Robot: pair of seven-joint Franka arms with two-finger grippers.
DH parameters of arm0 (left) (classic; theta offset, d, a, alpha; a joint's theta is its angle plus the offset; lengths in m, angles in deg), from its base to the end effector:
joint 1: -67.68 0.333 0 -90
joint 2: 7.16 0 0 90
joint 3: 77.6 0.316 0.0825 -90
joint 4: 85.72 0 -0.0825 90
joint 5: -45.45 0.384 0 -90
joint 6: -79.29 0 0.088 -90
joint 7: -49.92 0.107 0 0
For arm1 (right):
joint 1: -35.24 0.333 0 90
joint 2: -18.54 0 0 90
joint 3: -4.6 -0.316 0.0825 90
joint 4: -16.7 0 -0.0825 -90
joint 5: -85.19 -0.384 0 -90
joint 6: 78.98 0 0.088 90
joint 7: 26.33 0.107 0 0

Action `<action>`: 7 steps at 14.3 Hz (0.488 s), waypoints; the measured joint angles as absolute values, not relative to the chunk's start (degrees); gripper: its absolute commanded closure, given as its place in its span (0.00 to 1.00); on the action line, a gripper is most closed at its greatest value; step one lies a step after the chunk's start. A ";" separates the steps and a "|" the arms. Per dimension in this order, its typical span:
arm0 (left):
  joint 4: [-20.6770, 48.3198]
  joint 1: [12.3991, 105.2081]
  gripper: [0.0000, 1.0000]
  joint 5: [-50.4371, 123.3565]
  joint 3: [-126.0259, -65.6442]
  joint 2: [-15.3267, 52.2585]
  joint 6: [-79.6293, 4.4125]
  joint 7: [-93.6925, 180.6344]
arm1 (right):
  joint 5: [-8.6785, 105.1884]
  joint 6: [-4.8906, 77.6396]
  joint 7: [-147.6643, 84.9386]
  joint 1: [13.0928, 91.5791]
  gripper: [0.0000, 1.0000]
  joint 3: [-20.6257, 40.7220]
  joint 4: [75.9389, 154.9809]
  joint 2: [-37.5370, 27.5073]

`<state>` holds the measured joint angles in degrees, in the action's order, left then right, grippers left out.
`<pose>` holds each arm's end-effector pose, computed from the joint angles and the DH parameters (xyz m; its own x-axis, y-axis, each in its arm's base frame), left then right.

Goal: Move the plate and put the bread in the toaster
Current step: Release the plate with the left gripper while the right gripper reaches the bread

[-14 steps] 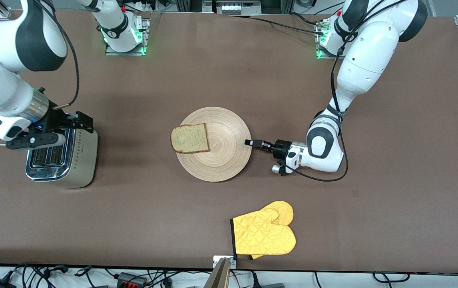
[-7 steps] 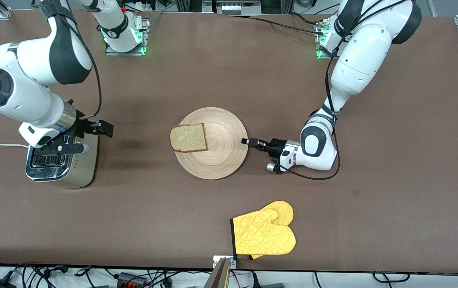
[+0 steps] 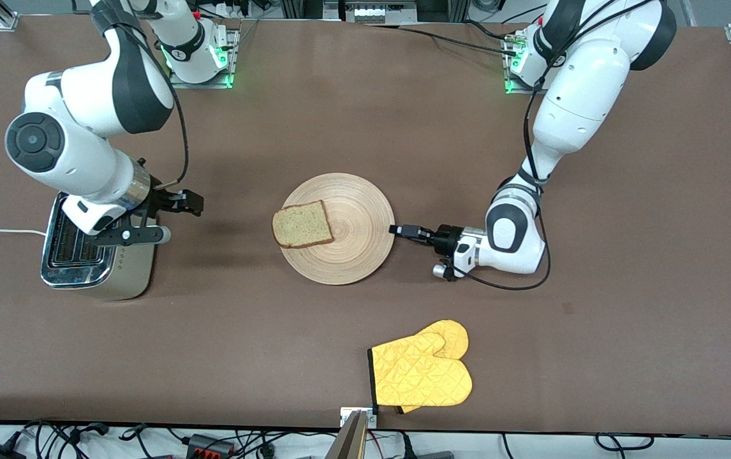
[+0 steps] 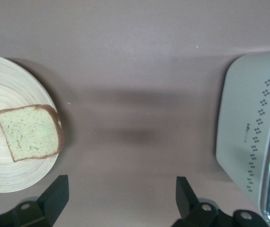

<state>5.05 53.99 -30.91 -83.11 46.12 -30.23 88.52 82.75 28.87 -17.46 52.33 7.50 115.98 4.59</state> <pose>0.5973 -0.2745 0.0949 0.9576 -0.1977 -0.2097 0.1253 -0.3697 0.9207 0.5990 0.1569 0.4296 0.9922 0.0790 -0.0966 0.0781 -0.9969 -0.0122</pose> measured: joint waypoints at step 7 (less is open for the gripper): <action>0.84 67.18 0.68 -16.53 -82.63 45.77 -16.84 86.55 | 78.03 35.49 -16.44 54.88 0.00 7.46 116.43 -2.43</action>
